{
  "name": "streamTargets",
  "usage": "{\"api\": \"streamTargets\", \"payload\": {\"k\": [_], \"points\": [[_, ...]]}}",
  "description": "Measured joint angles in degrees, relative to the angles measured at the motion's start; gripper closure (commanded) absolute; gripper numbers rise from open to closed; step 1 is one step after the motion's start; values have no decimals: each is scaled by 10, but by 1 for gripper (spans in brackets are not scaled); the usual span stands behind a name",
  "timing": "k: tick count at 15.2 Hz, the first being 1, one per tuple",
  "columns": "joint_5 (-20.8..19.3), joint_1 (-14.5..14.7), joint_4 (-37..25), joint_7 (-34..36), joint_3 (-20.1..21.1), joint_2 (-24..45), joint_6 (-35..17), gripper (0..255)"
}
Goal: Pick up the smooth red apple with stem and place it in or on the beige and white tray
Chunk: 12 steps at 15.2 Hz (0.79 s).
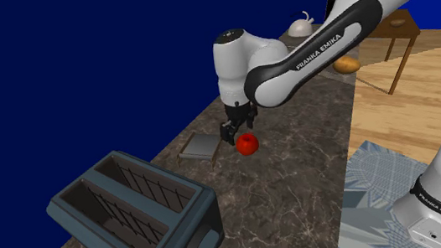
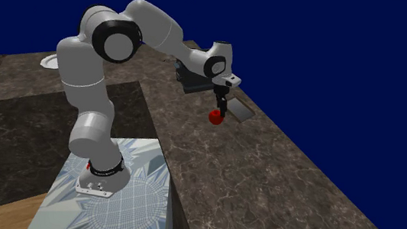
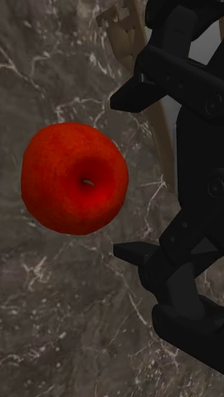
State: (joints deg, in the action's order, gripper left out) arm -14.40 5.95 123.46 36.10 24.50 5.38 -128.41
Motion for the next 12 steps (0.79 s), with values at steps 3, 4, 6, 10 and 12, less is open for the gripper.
{"api": "streamTargets", "payload": {"k": [3,4,6,10,12], "points": [[-11,0,6,7,-3,14,-18,0],[-13,0,7,8,-3,16,-21,0],[-14,0,8,9,-3,17,-23,0],[-14,0,9,9,-4,17,-24,255],[-14,-1,8,9,-4,17,-24,255]]}}
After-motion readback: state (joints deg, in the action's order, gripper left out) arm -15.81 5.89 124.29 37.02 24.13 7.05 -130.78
